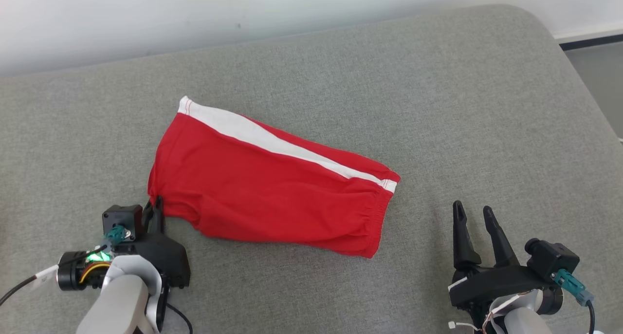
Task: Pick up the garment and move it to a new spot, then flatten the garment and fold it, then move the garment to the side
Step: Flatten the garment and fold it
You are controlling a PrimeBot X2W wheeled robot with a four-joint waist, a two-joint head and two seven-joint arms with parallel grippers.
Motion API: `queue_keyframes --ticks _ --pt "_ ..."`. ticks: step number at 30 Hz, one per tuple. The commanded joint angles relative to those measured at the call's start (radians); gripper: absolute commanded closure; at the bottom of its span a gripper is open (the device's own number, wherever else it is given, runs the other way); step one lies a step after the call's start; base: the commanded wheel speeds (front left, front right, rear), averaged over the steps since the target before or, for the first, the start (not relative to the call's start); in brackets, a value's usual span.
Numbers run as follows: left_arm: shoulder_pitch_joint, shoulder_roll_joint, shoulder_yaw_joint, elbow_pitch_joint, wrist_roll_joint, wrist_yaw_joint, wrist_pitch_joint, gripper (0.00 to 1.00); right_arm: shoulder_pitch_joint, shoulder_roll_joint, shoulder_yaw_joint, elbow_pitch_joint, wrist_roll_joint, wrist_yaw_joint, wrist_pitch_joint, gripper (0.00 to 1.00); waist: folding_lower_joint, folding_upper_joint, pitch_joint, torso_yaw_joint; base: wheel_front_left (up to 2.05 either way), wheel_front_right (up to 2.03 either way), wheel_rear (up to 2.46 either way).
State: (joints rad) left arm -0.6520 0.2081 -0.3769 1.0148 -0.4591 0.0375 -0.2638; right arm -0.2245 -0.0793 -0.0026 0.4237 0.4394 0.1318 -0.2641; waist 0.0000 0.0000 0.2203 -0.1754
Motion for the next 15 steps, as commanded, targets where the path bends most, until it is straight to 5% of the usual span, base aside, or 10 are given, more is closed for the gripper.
queue_keyframes --ticks 1,15 --pt "0.035 0.001 0.01 -0.011 0.014 0.007 -0.001 1.0 0.013 0.001 0.001 0.002 0.003 -0.002 0.0 0.0 0.0 0.0 -0.009 0.005 0.0 0.0 0.0" --pt "0.334 -0.068 0.181 -0.282 0.08 0.016 -0.002 1.0 0.104 0.015 -0.002 0.037 -0.007 -0.002 0.0 0.0 0.0 0.0 -0.165 0.069 0.0 0.0 0.0"
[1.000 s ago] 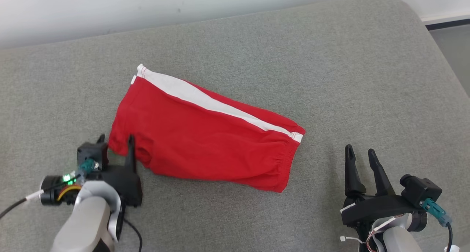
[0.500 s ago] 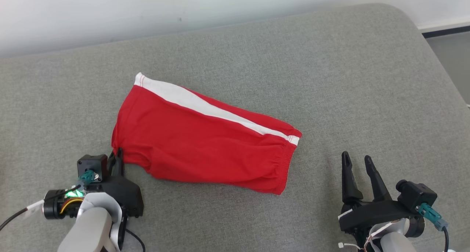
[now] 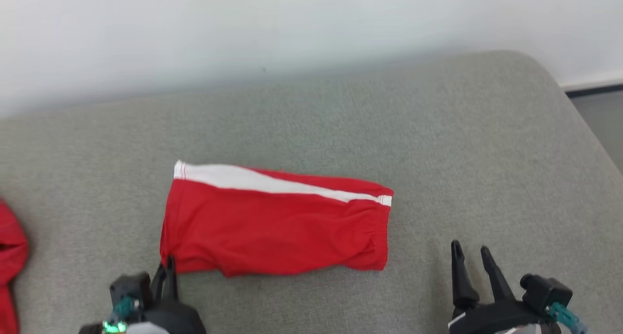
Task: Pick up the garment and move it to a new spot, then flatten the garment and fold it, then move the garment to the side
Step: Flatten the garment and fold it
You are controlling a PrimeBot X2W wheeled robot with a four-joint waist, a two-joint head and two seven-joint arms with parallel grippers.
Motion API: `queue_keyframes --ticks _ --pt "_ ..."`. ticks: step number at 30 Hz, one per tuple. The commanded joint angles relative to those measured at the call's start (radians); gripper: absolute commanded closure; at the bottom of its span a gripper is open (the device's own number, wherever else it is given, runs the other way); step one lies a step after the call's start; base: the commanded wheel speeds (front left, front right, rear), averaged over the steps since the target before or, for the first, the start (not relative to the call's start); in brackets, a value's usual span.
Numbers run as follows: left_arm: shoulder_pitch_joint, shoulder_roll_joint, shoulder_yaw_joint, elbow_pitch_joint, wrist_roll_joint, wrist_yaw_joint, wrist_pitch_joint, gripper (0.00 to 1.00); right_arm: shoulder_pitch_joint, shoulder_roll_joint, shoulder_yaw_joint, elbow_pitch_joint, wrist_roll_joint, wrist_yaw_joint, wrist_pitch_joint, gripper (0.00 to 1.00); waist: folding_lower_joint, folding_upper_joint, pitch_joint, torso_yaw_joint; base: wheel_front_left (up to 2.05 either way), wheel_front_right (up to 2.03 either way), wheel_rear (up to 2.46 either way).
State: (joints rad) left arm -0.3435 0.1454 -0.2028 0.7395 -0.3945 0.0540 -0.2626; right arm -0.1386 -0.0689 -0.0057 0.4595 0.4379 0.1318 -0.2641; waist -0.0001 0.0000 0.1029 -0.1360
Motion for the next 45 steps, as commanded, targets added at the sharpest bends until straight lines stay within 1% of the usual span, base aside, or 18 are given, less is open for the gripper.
queue_keyframes --ticks 1,9,19,20,21,22,24,26,28,33,38,41,45 --pt "0.047 -0.01 0.018 -0.019 0.02 -0.004 -0.003 1.0 0.025 0.006 0.002 0.003 -0.007 -0.002 0.0 0.0 0.0001 0.0 -0.058 0.034 0.0 0.0 0.0" --pt "0.155 -0.045 0.097 -0.079 0.07 -0.025 -0.003 1.0 0.06 0.013 0.005 0.011 -0.002 -0.002 0.0 0.0 0.0001 0.0 -0.098 0.064 0.0 0.0 0.0" --pt "0.212 -0.069 0.146 -0.09 0.138 -0.051 -0.003 1.0 0.061 0.014 0.026 0.02 0.007 -0.002 0.0 0.0 0.0001 0.0 -0.108 0.073 0.0 0.0 0.0" --pt "0.213 -0.071 0.149 -0.095 0.147 -0.051 -0.003 0.82 0.061 0.014 0.029 0.019 0.007 -0.002 0.0 0.0 0.0001 0.0 -0.108 0.072 0.0 0.0 0.0" --pt "0.214 -0.072 0.157 -0.106 0.149 -0.047 -0.003 0.18 0.061 0.014 0.032 0.019 0.007 -0.002 0.0 0.0 0.0001 0.0 -0.108 0.072 0.0 0.0 0.0" --pt "0.22 -0.074 0.164 -0.113 0.157 -0.046 -0.003 0.0 0.06 0.014 0.035 0.018 0.007 -0.002 0.0 0.0 0.0001 0.0 -0.108 0.071 0.0 0.0 0.0" --pt "0.234 -0.078 0.178 -0.141 0.178 -0.044 -0.003 0.0 0.056 0.015 0.039 0.017 0.006 -0.002 0.0 0.0 0.0001 0.0 -0.108 0.069 0.0 0.0 0.0" --pt "0.264 -0.082 0.19 -0.202 0.227 -0.036 -0.003 0.0 0.053 0.015 0.041 0.014 0.001 -0.002 0.0 0.0 0.0001 0.0 -0.11 0.068 0.0 0.0 0.0" --pt "0.288 -0.081 0.193 -0.245 0.264 -0.041 -0.003 0.0 0.052 0.015 0.041 0.012 -0.002 -0.002 0.0 0.0 0.0001 0.0 -0.111 0.07 0.0 0.0 0.0" --pt "0.349 -0.083 0.207 -0.329 0.312 -0.048 -0.003 0.0 0.052 0.016 0.043 0.006 -0.012 -0.002 0.0 0.0 0.0001 0.0 -0.112 0.083 0.0 0.0 0.0" --pt "0.385 -0.089 0.219 -0.351 0.321 -0.053 -0.003 0.0 0.043 0.017 0.052 0.001 -0.036 -0.002 0.0 0.0 0.0001 0.0 -0.111 0.107 0.0 0.0 0.0" --pt "0.384 -0.091 0.215 -0.347 0.321 -0.062 -0.003 0.0 0.033 0.018 0.064 0.007 -0.041 -0.002 0.0 0.0 0.0001 0.0 -0.109 0.128 0.0 0.0 0.0" --pt "0.379 -0.094 0.203 -0.342 0.318 -0.063 -0.003 0.0 0.011 0.019 0.07 0.014 -0.042 -0.002 0.0 0.0 0.0001 0.0 -0.104 0.162 0.0 0.0 0.0"
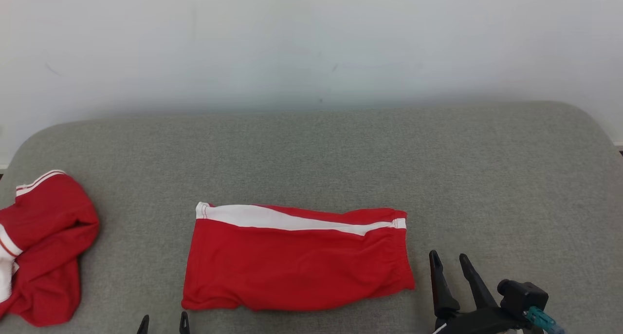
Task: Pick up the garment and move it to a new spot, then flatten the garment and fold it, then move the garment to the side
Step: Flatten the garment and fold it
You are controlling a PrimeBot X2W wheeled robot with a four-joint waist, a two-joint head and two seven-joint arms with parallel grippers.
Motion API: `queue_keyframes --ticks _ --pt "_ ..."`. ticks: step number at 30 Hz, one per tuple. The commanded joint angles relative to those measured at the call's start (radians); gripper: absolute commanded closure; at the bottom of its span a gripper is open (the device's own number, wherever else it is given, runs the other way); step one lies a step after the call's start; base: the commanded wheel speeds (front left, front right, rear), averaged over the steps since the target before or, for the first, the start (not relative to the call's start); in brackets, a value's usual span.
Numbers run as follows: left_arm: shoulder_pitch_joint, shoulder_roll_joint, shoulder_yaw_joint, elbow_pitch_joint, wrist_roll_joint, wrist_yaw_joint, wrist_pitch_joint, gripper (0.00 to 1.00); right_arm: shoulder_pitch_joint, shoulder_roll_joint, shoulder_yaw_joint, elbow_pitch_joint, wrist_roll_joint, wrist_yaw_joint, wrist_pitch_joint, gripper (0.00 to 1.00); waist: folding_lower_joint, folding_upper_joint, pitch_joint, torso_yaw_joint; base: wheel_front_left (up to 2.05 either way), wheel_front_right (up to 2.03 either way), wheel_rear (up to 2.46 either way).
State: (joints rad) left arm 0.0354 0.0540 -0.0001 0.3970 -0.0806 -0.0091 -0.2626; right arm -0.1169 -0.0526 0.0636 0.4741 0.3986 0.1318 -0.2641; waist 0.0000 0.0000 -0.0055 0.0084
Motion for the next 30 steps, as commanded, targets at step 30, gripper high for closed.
queue_keyframes --ticks 30 --pt "-0.026 -0.004 -0.064 0.032 -0.016 -0.003 -0.003 0.0 -0.167 0.003 -0.021 0.356 -0.012 -0.002 0.002 0.0 0.0 0.0 0.079 0.137 0.0 0.0 0.0"
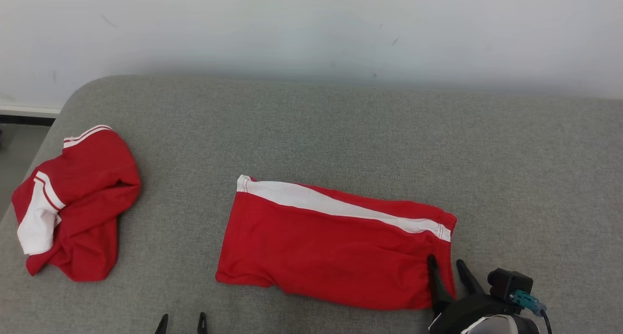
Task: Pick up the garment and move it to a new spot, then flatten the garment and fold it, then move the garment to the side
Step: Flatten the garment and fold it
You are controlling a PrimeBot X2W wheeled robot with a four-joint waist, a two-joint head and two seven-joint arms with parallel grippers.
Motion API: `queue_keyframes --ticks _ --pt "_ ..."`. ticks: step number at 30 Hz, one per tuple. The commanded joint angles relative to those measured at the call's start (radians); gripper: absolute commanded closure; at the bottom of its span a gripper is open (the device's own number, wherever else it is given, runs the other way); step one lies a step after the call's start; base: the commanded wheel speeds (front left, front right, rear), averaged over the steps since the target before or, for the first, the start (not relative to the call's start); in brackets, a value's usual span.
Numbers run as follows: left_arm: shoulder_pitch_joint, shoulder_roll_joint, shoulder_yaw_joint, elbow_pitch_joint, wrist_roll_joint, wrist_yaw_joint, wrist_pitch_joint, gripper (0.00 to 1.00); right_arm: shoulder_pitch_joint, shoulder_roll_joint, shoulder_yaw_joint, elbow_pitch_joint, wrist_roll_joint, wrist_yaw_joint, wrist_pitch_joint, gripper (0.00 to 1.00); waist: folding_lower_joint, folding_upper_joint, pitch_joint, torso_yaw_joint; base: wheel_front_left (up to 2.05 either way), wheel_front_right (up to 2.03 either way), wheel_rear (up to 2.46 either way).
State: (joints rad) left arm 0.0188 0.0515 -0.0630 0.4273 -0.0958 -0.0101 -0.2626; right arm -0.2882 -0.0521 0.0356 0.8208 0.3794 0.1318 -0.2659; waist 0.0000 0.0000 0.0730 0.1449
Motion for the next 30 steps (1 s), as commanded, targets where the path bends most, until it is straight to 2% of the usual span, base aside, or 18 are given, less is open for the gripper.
queue_keyframes --ticks 1,3,4,5,6,7,14,20,27,30 --pt "-0.01 -0.002 -0.002 0.003 -0.002 -0.003 -0.003 0.0 0.004 0.003 0.024 0.013 0.029 -0.002 0.004 0.0 0.0 0.0 0.001 0.0 0.0 0.0 0.0" --pt "-0.011 -0.002 -0.003 0.006 -0.004 -0.002 -0.003 0.0 0.003 0.004 0.059 0.015 0.061 -0.002 0.004 0.03 0.0 0.0 0.002 0.0 0.0 0.0 0.0" --pt "-0.012 -0.002 -0.003 0.008 -0.005 -0.002 -0.003 0.0 0.002 0.004 0.078 0.011 0.078 -0.002 0.005 0.43 0.0 0.0 0.003 0.0 0.0 0.0 0.0" --pt "-0.011 -0.002 -0.002 0.01 -0.005 -0.003 -0.003 0.0 0.002 0.004 0.095 0.008 0.092 -0.002 0.005 0.56 0.0 0.0 0.003 0.0 0.0 0.0 0.0" --pt "-0.012 -0.002 -0.002 0.012 -0.006 -0.003 -0.003 0.0 0.002 0.004 0.105 0.006 0.104 -0.002 0.005 0.82 0.0 0.0 0.004 -0.001 0.0 0.0 0.0" --pt "-0.013 -0.002 -0.001 0.015 -0.006 -0.004 -0.003 0.0 0.001 0.004 0.114 0.003 0.114 -0.002 0.005 1.0 0.0 0.0 0.005 -0.001 0.0 0.0 0.0" --pt "-0.008 -0.002 -0.001 0.02 -0.008 0.0 -0.003 0.0 0.006 -0.027 0.097 -0.03 0.218 -0.002 0.002 1.0 0.0 0.0 0.0 -0.005 0.0 0.0 0.0" --pt "0.007 -0.002 -0.002 0.024 -0.012 -0.001 -0.003 0.0 0.016 -0.088 0.092 -0.062 0.298 -0.002 0.002 1.0 0.0 0.0 -0.018 -0.024 0.0 0.0 0.0" --pt "0.015 -0.002 -0.006 0.027 -0.014 -0.002 -0.003 0.0 -0.016 -0.181 0.184 -0.079 0.391 -0.002 0.023 1.0 0.0 0.0 -0.035 -0.045 0.0 0.0 0.0" --pt "0.013 -0.002 -0.014 0.028 -0.029 -0.005 -0.003 0.0 -0.028 -0.182 0.23 -0.134 0.482 -0.002 0.057 1.0 0.0 0.0 -0.038 -0.05 0.0 0.0 0.0"
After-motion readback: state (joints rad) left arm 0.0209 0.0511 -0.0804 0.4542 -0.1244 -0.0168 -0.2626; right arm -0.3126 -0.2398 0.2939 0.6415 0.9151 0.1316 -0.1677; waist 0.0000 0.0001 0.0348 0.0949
